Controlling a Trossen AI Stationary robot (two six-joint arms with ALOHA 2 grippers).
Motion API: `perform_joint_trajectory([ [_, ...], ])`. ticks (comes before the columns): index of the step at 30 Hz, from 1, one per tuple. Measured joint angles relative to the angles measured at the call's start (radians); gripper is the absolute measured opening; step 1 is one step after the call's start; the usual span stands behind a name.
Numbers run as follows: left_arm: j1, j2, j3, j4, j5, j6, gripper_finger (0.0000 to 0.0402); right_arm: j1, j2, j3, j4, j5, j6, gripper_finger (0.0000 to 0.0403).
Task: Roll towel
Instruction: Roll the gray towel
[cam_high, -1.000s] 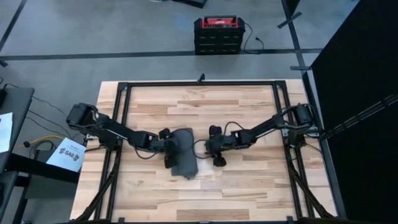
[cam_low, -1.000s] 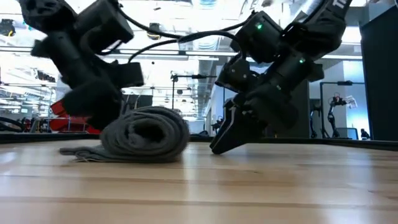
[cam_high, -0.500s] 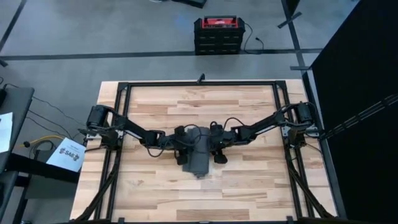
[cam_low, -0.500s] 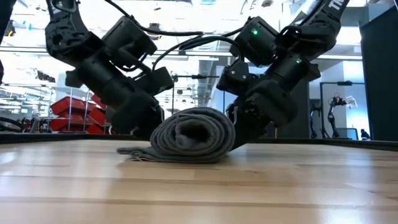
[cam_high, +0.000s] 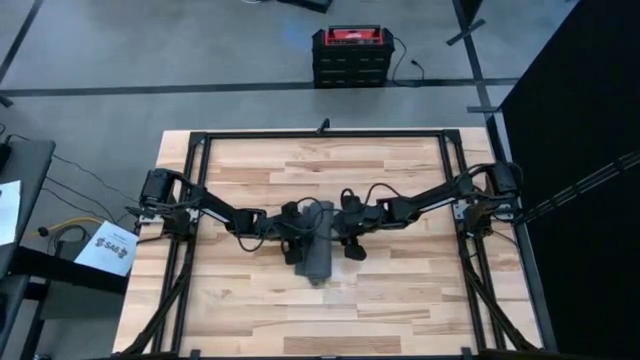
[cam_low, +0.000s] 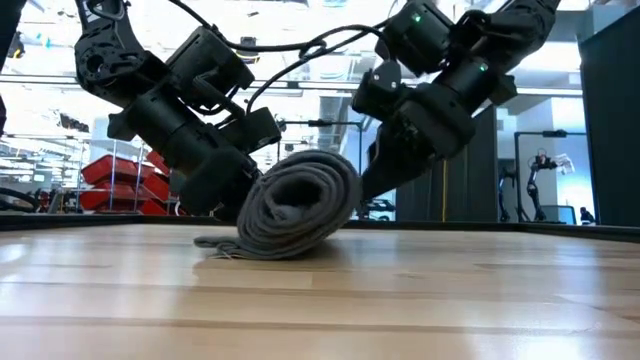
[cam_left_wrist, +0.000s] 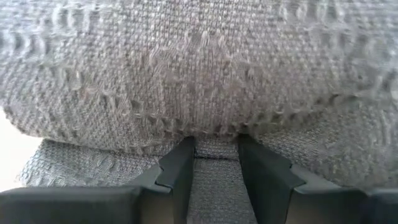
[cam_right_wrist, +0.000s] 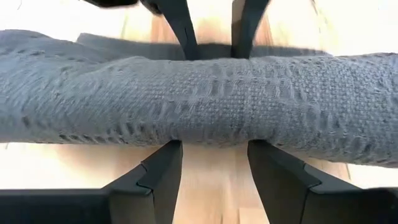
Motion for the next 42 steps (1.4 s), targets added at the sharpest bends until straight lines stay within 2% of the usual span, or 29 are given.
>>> perform_joint_trajectory([
  [6,0.0,0.0,0.0,0.0,0.0,-0.007,0.0118,-0.001,0.0,-0.004,-0.116,0.025,0.059,0.0171],
  [10,0.0,0.0,0.0,0.0,0.0,-0.011,0.0118,0.012,0.001,-0.048,-0.128,0.027,0.116,0.0171],
  [13,0.0,0.0,-0.001,0.004,0.0,-0.005,0.0118,0.023,0.004,-0.085,-0.034,0.028,0.116,0.0171],
  [18,0.0,0.0,-0.002,0.012,0.0,-0.013,0.0118,0.021,0.094,-0.078,0.139,0.021,0.105,0.0171],
  [23,0.0,0.0,-0.003,0.013,0.0,-0.027,0.0118,0.021,0.125,-0.029,0.128,0.019,0.036,0.0171],
  [36,0.0,-0.001,-0.003,0.013,0.0,-0.03,0.0118,0.019,0.068,0.008,0.133,0.018,-0.024,0.0171],
  [42,0.0,-0.09,-0.007,-0.072,0.002,-0.064,0.0118,0.019,0.068,0.008,0.127,0.02,-0.001,0.0171],
])
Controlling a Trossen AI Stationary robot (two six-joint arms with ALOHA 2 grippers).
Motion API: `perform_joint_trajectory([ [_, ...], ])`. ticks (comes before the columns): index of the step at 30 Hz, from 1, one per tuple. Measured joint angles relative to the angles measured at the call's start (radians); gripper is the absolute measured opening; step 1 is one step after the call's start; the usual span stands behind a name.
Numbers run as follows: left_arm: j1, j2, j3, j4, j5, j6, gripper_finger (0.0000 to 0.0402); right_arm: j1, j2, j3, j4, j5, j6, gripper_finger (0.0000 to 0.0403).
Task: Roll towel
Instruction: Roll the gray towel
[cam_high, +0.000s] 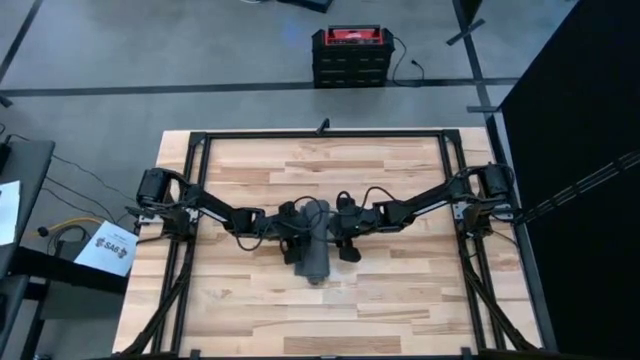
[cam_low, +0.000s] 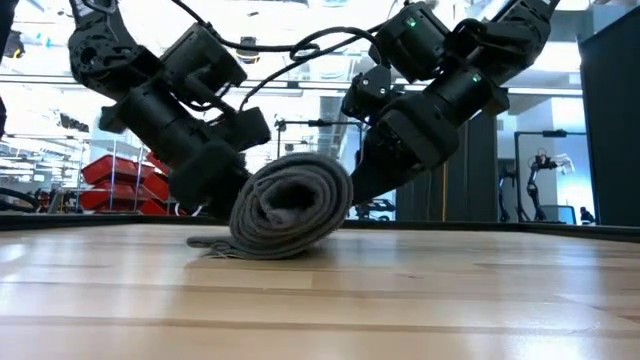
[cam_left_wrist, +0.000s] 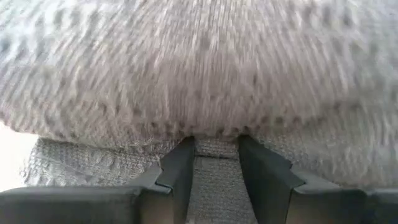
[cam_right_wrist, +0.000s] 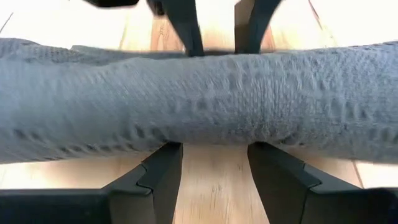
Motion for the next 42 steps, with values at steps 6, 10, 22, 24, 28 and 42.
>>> perform_joint_trajectory([
  [6,-0.001,-0.125,-0.002,-0.134,0.002,0.001,0.0118,0.0,0.0,0.0,0.0,0.001,0.001,0.0171],
  [10,-0.001,-0.147,-0.001,-0.187,0.002,-0.002,0.0118,0.0,0.0,0.0,-0.002,0.001,0.001,0.0171],
  [22,-0.102,-0.535,0.002,-0.58,-0.012,-0.229,0.0118,-0.028,-0.014,0.159,0.239,-0.003,-0.197,0.0171],
  [24,-0.155,-0.61,-0.005,-0.648,-0.059,-0.283,0.0118,-0.034,-0.007,0.165,0.123,-0.004,-0.194,0.0171],
  [28,-0.244,-0.673,-0.006,-0.751,-0.232,-0.333,0.0118,-0.048,0.031,0.123,-0.021,0.005,-0.09,0.017],
  [42,-0.201,-0.427,-0.005,-0.492,-0.335,-0.154,0.0118,-0.044,0.081,0.111,-0.078,0.015,-0.011,0.017],
])
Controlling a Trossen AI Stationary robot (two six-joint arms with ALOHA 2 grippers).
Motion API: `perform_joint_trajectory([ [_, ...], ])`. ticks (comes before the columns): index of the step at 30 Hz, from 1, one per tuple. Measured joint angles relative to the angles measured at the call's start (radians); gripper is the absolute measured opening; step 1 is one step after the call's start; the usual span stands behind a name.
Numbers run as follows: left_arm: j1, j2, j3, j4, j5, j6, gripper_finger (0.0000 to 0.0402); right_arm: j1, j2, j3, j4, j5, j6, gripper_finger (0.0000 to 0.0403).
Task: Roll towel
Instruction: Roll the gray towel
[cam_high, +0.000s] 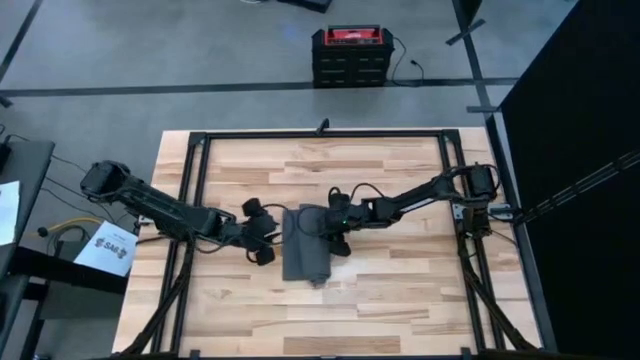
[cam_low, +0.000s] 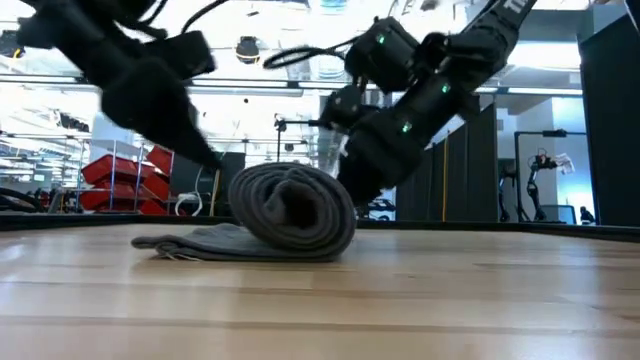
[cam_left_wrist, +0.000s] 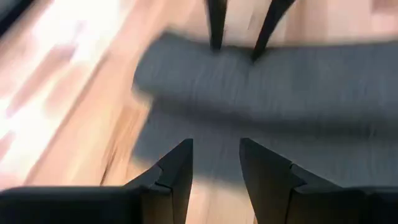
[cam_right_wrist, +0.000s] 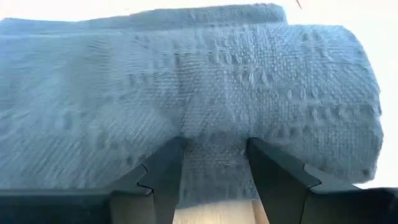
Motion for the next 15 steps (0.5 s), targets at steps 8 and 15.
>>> perform_joint_trajectory([
  [8,0.094,0.185,0.01,0.304,0.212,0.184,0.0118,0.007,-0.151,-0.005,-0.278,0.019,-0.046,0.017],
  [15,0.099,0.323,0.011,0.33,0.259,0.152,0.0118,0.028,-0.151,-0.15,-0.248,0.008,-0.045,0.017],
])
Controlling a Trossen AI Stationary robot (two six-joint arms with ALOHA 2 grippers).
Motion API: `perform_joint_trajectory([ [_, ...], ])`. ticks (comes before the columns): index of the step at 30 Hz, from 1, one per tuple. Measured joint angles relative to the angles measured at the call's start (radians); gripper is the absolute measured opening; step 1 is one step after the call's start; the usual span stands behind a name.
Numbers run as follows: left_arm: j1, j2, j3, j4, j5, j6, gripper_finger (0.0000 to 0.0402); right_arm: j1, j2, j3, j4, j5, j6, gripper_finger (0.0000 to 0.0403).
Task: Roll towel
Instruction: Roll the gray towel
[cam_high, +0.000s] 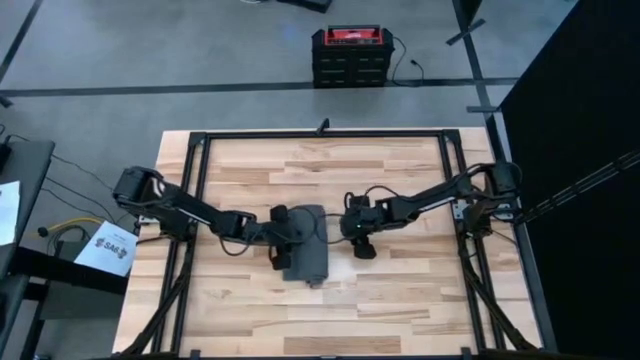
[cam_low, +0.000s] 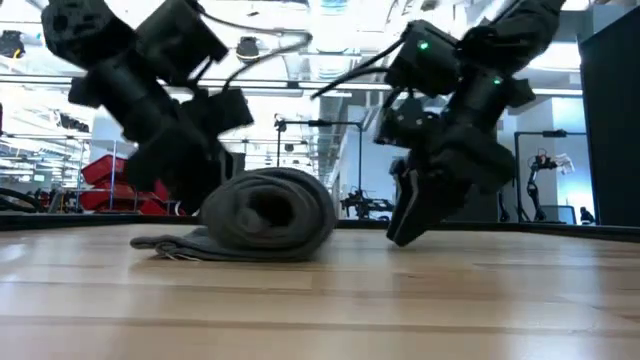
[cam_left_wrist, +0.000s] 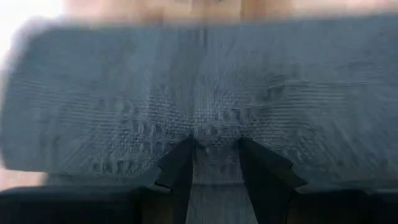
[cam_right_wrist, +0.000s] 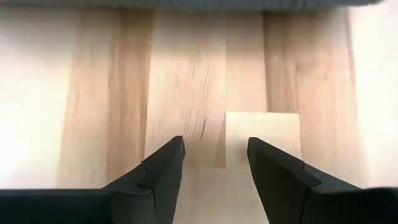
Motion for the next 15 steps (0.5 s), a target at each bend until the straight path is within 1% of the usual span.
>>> perform_joint_trajectory([
  [4,0.003,0.106,0.006,0.08,0.005,-0.017,0.0118,0.0,-0.004,-0.073,0.127,-0.004,0.023,0.017],
  [7,0.015,0.184,0.008,0.197,0.005,0.002,0.0118,0.0,-0.005,-0.125,0.224,-0.014,0.024,0.017],
  [12,0.049,0.301,0.007,0.449,0.035,0.084,0.0118,-0.003,-0.003,-0.24,0.441,-0.019,0.068,0.017],
  [15,0.088,0.34,0.005,0.544,0.068,0.123,0.0118,-0.003,-0.002,-0.254,0.485,-0.019,0.08,0.017],
])
